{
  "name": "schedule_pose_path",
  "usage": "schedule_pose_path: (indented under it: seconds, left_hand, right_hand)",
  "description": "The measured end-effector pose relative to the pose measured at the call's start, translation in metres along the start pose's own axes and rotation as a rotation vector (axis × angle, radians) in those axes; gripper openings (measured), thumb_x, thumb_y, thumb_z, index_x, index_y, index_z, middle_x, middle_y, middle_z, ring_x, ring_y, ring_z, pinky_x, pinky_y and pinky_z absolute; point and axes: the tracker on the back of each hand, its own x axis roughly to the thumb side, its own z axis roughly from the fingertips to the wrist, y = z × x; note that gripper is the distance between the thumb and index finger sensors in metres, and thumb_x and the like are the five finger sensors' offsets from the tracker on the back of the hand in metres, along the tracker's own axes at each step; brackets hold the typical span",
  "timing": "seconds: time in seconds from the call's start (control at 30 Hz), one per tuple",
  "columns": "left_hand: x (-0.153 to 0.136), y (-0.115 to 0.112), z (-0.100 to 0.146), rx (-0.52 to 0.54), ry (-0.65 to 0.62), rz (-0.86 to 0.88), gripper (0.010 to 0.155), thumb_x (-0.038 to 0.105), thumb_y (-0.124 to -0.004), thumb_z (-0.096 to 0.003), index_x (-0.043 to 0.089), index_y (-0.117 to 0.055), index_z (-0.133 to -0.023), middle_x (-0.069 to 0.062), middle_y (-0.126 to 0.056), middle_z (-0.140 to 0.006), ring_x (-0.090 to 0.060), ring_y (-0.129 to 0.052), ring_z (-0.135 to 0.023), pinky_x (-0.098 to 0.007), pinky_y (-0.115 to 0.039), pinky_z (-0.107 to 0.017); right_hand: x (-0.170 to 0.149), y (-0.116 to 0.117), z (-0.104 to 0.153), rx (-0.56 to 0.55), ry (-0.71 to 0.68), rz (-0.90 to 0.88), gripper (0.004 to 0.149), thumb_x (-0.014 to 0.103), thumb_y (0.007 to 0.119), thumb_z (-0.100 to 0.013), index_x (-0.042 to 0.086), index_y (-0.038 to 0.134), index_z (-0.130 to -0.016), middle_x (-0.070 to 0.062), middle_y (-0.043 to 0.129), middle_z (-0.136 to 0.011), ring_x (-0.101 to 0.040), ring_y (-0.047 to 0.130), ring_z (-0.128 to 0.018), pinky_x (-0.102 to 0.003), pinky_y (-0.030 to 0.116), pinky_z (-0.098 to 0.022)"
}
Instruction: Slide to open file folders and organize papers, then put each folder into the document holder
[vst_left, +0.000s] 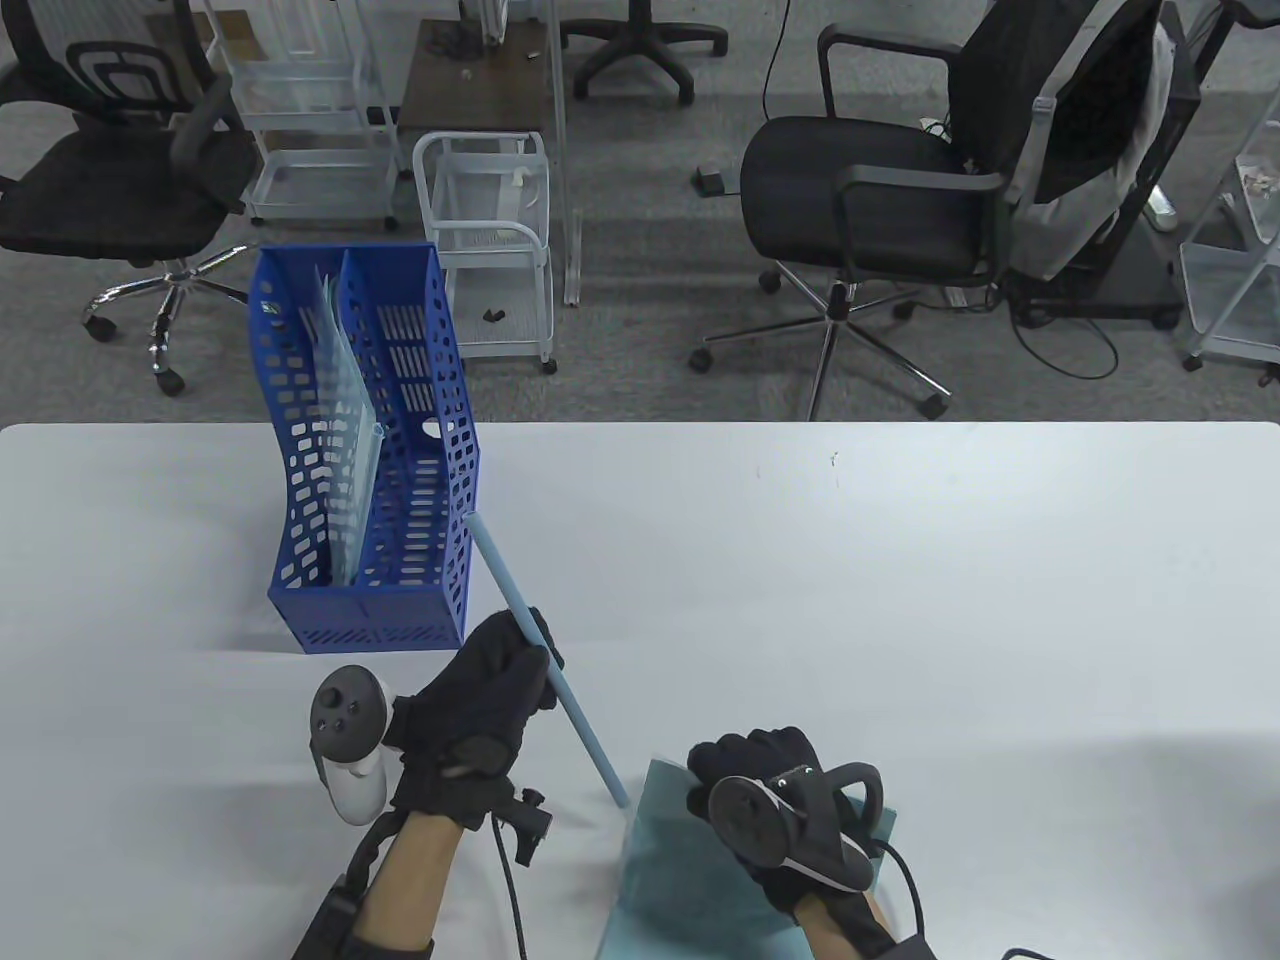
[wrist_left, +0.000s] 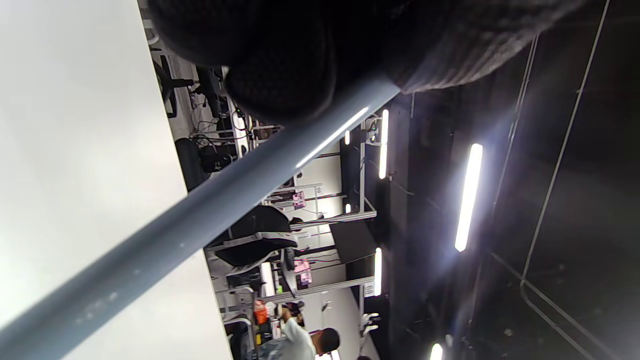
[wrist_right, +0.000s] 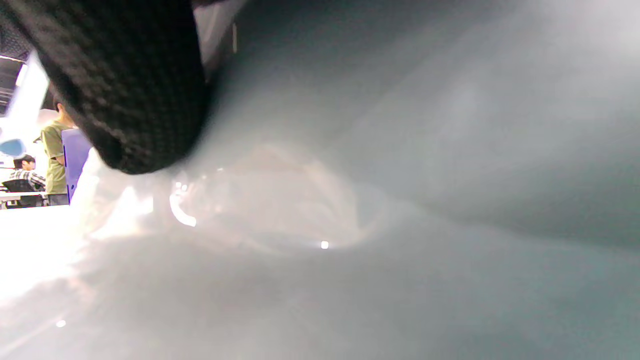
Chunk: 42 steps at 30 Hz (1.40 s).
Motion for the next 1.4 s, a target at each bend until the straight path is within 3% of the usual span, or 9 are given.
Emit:
schedule_pose_path:
  seconds: [0.4, 0.7, 0.93, 1.17, 1.3, 1.4]
  left_hand:
    - [-0.008, 0.016, 0.000, 0.102, 0.030, 0.212, 0.049, 0.043, -0.084, -0.0470, 0.028, -0.082, -0.094, 0.002, -0.094, -0.083, -0.020, -0.103, -0.050, -0.040, -0.088, -0.042]
    - [-0.007, 0.011, -0.004, 0.025, 0.027, 0.208, 0.049, 0.043, -0.084, -0.0478, 0.030, -0.082, -0.095, 0.002, -0.093, -0.085, -0.020, -0.104, -0.052, -0.039, -0.088, -0.042]
    - [0.009, 0.003, -0.007, -0.123, -0.056, 0.089, 0.048, 0.042, -0.086, -0.0471, 0.034, -0.085, -0.094, 0.005, -0.095, -0.085, -0.020, -0.106, -0.053, -0.040, -0.089, -0.044]
    - [0.032, -0.037, -0.002, -0.266, -0.123, -0.271, 0.047, 0.044, -0.088, -0.0440, 0.037, -0.090, -0.091, 0.008, -0.100, -0.082, -0.017, -0.110, -0.050, -0.037, -0.092, -0.041]
    - [0.019, -0.055, -0.003, -0.300, -0.021, -0.403, 0.048, 0.046, -0.088, -0.0432, 0.036, -0.091, -0.090, 0.008, -0.102, -0.079, -0.014, -0.112, -0.045, -0.034, -0.095, -0.038]
    - [0.003, -0.064, -0.004, -0.346, 0.137, -0.413, 0.047, 0.046, -0.090, -0.0424, 0.034, -0.093, -0.088, 0.006, -0.104, -0.077, -0.014, -0.113, -0.042, -0.033, -0.096, -0.035]
  right_hand:
    - [-0.002, -0.004, 0.000, 0.004, -0.047, 0.001, 0.046, 0.047, 0.093, -0.027, 0.031, 0.088, -0.070, 0.008, 0.101, -0.055, -0.016, 0.099, -0.042, -0.046, 0.082, -0.058]
    - [0.005, -0.004, 0.001, 0.005, -0.075, -0.004, 0.046, 0.047, 0.093, -0.027, 0.031, 0.088, -0.070, 0.008, 0.101, -0.055, -0.017, 0.099, -0.042, -0.046, 0.082, -0.059]
    - [0.014, -0.005, 0.001, 0.012, -0.106, 0.038, 0.045, 0.046, 0.093, -0.028, 0.031, 0.089, -0.070, 0.008, 0.101, -0.056, -0.017, 0.099, -0.043, -0.047, 0.082, -0.060]
    - [0.025, -0.011, 0.002, 0.024, -0.127, 0.051, 0.045, 0.046, 0.092, -0.028, 0.031, 0.089, -0.070, 0.008, 0.101, -0.055, -0.016, 0.099, -0.043, -0.046, 0.081, -0.061]
    - [0.019, -0.015, 0.001, 0.041, -0.115, -0.032, 0.044, 0.047, 0.091, -0.028, 0.031, 0.090, -0.069, 0.008, 0.102, -0.053, -0.015, 0.100, -0.039, -0.046, 0.083, -0.060]
    - [0.009, -0.015, -0.002, 0.073, -0.064, -0.186, 0.043, 0.047, 0.091, -0.029, 0.030, 0.091, -0.069, 0.007, 0.103, -0.051, -0.015, 0.100, -0.038, -0.046, 0.083, -0.059]
